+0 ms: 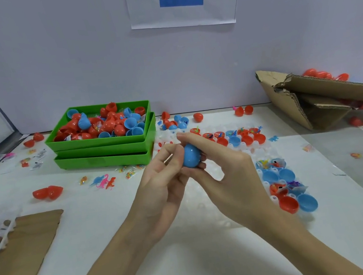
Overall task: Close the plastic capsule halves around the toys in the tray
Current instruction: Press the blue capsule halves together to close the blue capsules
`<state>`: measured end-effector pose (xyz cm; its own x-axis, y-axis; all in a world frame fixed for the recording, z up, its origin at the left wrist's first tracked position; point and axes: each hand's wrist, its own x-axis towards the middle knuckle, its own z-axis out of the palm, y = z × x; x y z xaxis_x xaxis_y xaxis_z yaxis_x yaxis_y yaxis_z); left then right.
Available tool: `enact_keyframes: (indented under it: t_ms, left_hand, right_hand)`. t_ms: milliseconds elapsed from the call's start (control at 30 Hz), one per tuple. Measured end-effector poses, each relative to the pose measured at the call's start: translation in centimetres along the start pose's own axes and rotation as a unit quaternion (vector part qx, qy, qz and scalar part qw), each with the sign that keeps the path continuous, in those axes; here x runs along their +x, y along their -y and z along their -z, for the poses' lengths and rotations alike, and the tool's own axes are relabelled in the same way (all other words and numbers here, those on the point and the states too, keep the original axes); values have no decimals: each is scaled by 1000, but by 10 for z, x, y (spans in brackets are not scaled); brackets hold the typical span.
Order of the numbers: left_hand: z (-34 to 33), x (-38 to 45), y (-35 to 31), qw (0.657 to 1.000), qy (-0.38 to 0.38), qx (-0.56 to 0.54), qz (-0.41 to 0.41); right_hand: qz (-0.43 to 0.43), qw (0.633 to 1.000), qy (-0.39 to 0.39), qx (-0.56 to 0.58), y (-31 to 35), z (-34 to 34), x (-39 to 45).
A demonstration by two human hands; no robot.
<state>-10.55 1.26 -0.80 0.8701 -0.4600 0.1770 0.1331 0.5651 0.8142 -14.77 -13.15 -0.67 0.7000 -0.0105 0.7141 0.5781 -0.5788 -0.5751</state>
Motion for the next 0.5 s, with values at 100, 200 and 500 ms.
enact_keyframes:
  t_ms: [100, 200, 500]
  left_hand:
    - [0, 0, 5, 1000, -14, 16, -16]
    - [-1, 0, 7, 999, -24, 21, -25]
    - [1, 4, 14, 996, -43, 72, -13]
  right_hand:
    - [-11, 1000, 2, -2, -2, 0, -2]
    - [2, 1000, 5, -23, -5, -1, -2]
    - [-11, 996, 10, -89, -14, -2, -3]
